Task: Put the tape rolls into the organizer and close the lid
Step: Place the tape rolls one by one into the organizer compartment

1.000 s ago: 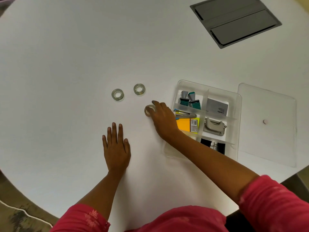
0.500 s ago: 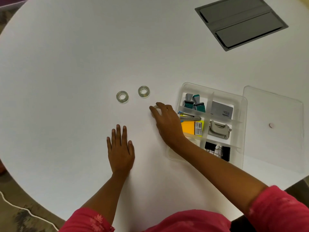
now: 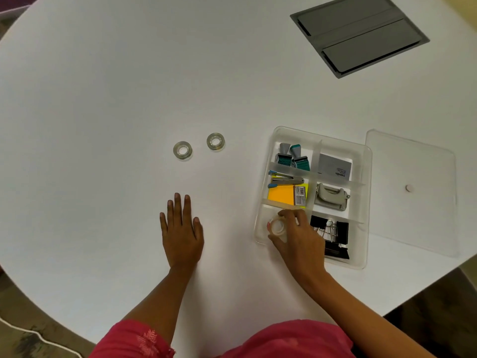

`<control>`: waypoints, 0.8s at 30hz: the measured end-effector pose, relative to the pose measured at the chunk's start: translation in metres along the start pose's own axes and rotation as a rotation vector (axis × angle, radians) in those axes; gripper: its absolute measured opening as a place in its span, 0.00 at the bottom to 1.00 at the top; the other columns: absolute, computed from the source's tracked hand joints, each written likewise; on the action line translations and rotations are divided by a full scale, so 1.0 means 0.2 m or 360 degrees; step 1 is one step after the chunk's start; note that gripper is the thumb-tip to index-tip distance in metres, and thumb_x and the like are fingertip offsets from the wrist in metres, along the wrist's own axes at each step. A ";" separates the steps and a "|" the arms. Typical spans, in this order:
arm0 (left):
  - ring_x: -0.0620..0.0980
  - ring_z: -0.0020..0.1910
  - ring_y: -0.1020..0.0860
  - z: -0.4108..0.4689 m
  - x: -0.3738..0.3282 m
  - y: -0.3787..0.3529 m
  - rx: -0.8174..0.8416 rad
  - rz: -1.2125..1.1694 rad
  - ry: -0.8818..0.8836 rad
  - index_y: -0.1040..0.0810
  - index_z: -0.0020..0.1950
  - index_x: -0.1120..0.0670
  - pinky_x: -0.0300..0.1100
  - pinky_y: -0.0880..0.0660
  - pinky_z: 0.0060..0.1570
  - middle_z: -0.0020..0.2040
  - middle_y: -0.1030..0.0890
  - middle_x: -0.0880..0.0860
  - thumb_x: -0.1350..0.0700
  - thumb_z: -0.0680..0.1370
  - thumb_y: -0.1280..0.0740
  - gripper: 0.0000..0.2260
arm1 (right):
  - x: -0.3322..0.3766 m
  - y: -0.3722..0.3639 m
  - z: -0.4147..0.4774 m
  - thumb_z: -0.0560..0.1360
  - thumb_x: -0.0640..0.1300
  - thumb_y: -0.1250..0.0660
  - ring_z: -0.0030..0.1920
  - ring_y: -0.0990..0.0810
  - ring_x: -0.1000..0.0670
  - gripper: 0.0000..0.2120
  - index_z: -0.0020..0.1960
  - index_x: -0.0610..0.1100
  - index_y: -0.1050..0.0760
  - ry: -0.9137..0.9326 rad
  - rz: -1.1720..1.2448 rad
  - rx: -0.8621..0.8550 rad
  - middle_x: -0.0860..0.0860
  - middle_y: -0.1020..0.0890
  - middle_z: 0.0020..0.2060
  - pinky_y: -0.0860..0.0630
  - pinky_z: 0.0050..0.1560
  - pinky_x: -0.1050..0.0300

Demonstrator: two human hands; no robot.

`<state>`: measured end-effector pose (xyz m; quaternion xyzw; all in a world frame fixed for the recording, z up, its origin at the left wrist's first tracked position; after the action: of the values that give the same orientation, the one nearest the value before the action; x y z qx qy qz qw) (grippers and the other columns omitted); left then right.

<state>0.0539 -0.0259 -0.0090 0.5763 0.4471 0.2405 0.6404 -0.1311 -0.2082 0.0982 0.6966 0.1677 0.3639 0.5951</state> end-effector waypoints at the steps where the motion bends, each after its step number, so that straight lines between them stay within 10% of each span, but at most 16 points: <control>1: 0.53 0.80 0.49 0.00 0.00 0.00 -0.0002 0.0002 0.0000 0.46 0.79 0.52 0.53 0.50 0.78 0.80 0.46 0.53 0.52 0.81 0.49 0.25 | 0.00 -0.02 0.01 0.56 0.47 0.17 0.30 0.20 0.46 0.26 0.49 0.42 0.22 0.0000 -0.0037 0.0042 0.44 0.19 0.47 0.31 0.25 0.62; 24: 0.54 0.79 0.48 0.00 -0.01 0.01 0.0005 -0.0041 0.0016 0.46 0.79 0.52 0.55 0.49 0.78 0.80 0.45 0.53 0.52 0.80 0.49 0.26 | 0.34 0.04 0.42 0.59 0.22 0.33 0.30 0.21 0.47 0.25 0.51 0.42 0.21 0.0473 0.0142 -0.0187 0.48 0.18 0.50 0.34 0.24 0.61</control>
<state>0.0530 -0.0267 -0.0074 0.5704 0.4580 0.2345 0.6403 -0.0265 -0.2245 0.1245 0.6059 0.2012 0.4981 0.5868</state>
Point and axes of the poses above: each hand's wrist, its own z-axis towards the middle knuckle, its own y-axis out of the back of the hand, x = y × z, the point moved 6 cm from there along z, towards the middle knuckle
